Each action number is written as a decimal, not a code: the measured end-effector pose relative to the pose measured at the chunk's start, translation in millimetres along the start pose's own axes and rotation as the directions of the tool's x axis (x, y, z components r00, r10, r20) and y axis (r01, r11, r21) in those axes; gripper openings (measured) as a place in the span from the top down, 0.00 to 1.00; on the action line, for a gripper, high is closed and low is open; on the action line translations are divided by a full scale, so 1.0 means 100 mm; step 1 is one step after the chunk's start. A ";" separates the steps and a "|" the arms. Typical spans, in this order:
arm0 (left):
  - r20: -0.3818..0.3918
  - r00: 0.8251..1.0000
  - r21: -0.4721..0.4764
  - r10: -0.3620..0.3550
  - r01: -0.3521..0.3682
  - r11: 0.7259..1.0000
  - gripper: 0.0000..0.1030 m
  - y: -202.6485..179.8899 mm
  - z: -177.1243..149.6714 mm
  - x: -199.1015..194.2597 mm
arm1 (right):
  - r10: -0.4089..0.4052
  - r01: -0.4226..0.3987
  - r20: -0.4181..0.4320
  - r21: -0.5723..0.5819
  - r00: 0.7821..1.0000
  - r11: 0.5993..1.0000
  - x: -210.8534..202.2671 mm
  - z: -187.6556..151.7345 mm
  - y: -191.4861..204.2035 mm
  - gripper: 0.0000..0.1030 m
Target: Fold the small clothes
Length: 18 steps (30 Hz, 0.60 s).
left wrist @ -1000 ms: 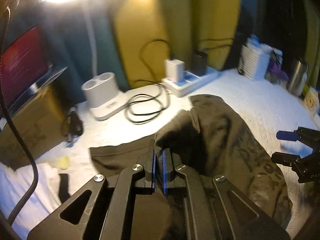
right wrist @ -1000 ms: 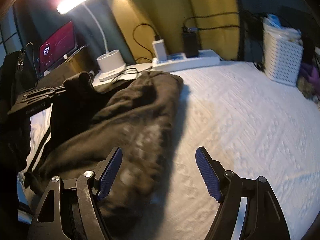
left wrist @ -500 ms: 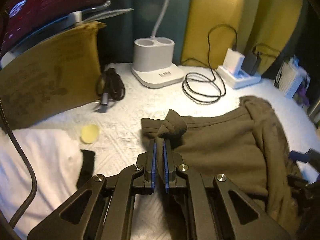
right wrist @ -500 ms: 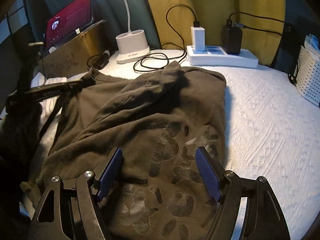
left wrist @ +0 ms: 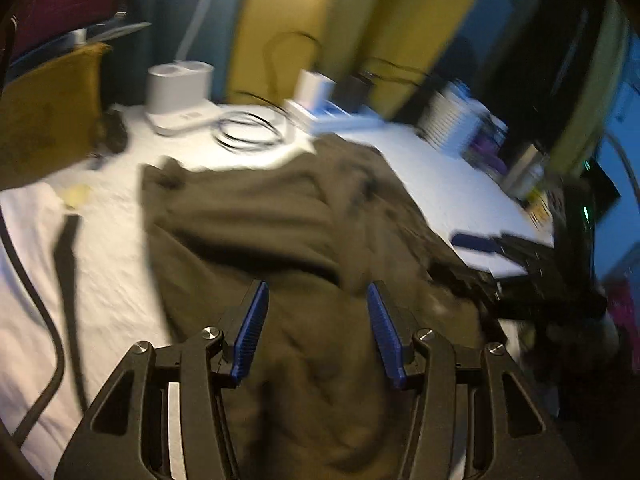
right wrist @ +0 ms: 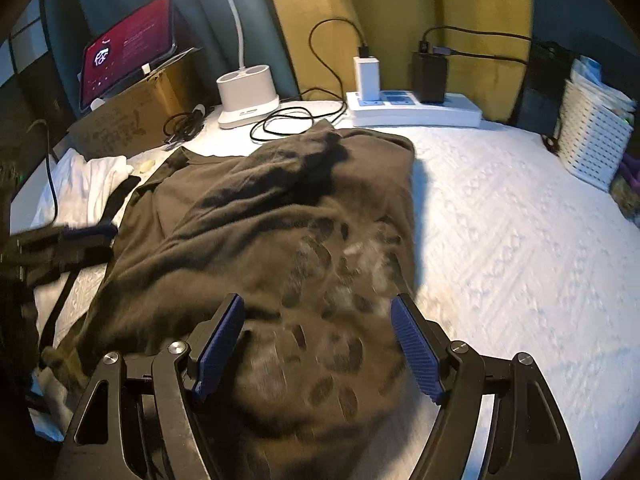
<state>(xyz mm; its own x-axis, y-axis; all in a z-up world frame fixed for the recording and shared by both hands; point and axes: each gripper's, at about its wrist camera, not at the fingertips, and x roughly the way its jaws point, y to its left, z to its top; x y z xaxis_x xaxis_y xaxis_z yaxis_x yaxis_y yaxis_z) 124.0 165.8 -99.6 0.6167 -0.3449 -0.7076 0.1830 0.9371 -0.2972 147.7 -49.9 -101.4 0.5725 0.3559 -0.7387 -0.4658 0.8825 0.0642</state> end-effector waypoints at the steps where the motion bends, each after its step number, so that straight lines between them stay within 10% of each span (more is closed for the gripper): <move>1: -0.003 1.000 0.010 -0.006 0.006 1.000 0.50 -0.06 -0.04 0.00 | -0.005 0.005 0.001 0.006 1.000 1.000 -0.03 -0.03 -0.02 0.25; 3: 0.008 0.999 0.048 -0.031 0.031 0.998 0.51 -0.17 -0.11 0.00 | -0.016 0.016 0.003 0.016 1.000 1.000 -0.09 -0.11 -0.05 0.25; 5: -0.002 1.000 0.093 -0.014 0.014 0.996 0.92 -0.26 -0.16 0.05 | -0.023 0.023 0.004 0.027 1.000 0.999 -0.15 -0.19 -0.09 0.25; 6: -0.013 1.000 0.104 0.006 -0.005 0.995 0.97 -0.28 -0.17 0.08 | -0.027 0.027 0.005 0.034 1.000 0.999 -0.17 -0.23 -0.11 0.25; 18: 0.060 0.991 0.052 0.116 -0.119 0.991 0.99 -0.26 -0.32 -0.34 | -0.022 0.023 -0.024 0.036 0.999 0.999 -0.33 -0.72 -0.09 0.25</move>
<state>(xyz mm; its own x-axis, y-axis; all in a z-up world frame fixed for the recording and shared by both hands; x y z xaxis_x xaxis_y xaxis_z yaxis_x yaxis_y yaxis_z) 74.2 150.9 -88.1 0.6788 -0.2298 -0.6974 0.1480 0.9731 -0.1767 84.1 -91.3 -126.0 0.5661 0.3288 -0.7560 -0.4283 0.9009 0.0711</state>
